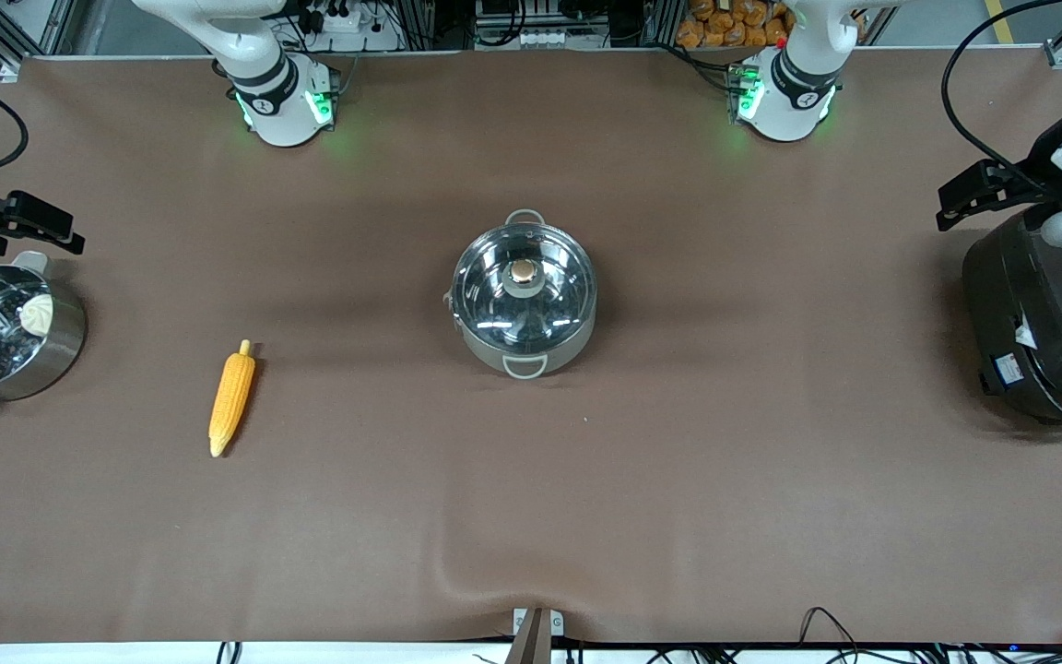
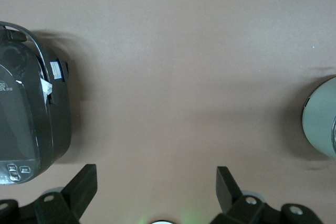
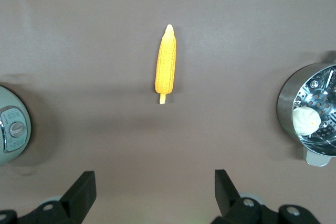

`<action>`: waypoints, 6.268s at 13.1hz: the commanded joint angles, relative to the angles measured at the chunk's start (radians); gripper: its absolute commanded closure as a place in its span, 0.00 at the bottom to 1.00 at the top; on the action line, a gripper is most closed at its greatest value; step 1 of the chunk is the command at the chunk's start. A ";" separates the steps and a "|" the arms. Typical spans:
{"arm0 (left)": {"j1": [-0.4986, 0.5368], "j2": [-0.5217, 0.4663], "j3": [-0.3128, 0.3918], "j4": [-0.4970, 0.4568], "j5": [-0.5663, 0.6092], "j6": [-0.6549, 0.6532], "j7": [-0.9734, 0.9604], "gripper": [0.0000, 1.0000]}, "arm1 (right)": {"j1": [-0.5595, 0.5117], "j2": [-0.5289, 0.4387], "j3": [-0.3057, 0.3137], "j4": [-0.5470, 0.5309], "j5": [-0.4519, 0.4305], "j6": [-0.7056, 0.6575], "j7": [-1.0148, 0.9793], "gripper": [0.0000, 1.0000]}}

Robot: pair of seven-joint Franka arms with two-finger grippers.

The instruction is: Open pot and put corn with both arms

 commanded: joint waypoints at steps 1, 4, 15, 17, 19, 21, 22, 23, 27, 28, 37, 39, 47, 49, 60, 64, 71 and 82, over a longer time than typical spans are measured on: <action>0.006 -0.010 0.002 0.010 -0.008 -0.024 0.003 0.00 | -0.007 -0.010 0.004 -0.011 -0.002 0.004 -0.012 0.00; 0.003 -0.004 -0.007 0.019 -0.005 -0.023 0.008 0.00 | -0.007 -0.011 0.004 -0.011 -0.002 0.002 -0.012 0.00; -0.218 0.131 -0.150 0.062 -0.078 0.056 -0.504 0.00 | 0.022 0.042 0.007 -0.034 -0.002 0.053 -0.014 0.00; -0.310 0.192 -0.150 0.078 -0.078 0.120 -0.649 0.00 | 0.024 0.062 0.007 -0.032 0.000 0.070 -0.014 0.00; -0.393 0.262 -0.150 0.091 -0.064 0.193 -0.782 0.00 | 0.040 0.096 0.007 -0.032 0.000 0.091 -0.012 0.00; -0.479 0.333 -0.144 0.110 -0.060 0.256 -0.874 0.00 | 0.044 0.154 0.007 -0.034 0.000 0.143 -0.012 0.00; -0.508 0.365 -0.142 0.116 -0.048 0.288 -0.924 0.00 | 0.056 0.179 0.007 -0.032 0.000 0.175 -0.003 0.00; -0.534 0.390 -0.142 0.117 -0.037 0.322 -0.966 0.00 | 0.059 0.195 0.007 -0.031 0.003 0.194 0.002 0.00; -0.654 0.500 -0.138 0.131 0.076 0.414 -1.139 0.00 | 0.056 0.329 0.007 -0.034 0.011 0.261 -0.001 0.00; -0.666 0.522 -0.138 0.136 0.089 0.418 -1.170 0.00 | 0.056 0.356 0.007 -0.034 0.009 0.280 -0.001 0.00; -0.721 0.606 -0.126 0.136 0.109 0.467 -1.192 0.00 | 0.013 0.570 0.003 -0.107 -0.008 0.562 -0.003 0.00; -0.728 0.612 -0.125 0.133 0.111 0.467 -1.192 0.02 | 0.020 0.611 0.003 -0.106 -0.008 0.607 -0.006 0.00; -0.726 0.628 -0.126 0.134 0.134 0.467 -1.192 0.28 | 0.045 0.651 0.003 -0.132 -0.009 0.644 0.011 0.00; -0.726 0.629 -0.126 0.134 0.134 0.467 -1.192 0.41 | 0.047 0.659 0.003 -0.147 -0.011 0.662 0.009 0.00; -0.649 0.452 -0.124 0.125 0.135 0.392 -1.212 1.00 | 0.041 0.612 0.006 -0.192 -0.038 0.681 -0.119 1.00; -0.525 0.341 -0.129 0.114 0.135 0.255 -1.102 1.00 | 0.067 0.533 0.051 -0.185 -0.021 0.610 -0.106 1.00; -0.275 0.277 -0.133 -0.069 0.124 0.295 -1.018 1.00 | 0.071 0.460 0.289 -0.170 -0.021 0.578 0.026 1.00; -0.031 0.214 -0.135 -0.631 0.126 0.851 -0.856 1.00 | 0.364 0.478 0.383 -0.029 -0.081 0.512 0.174 1.00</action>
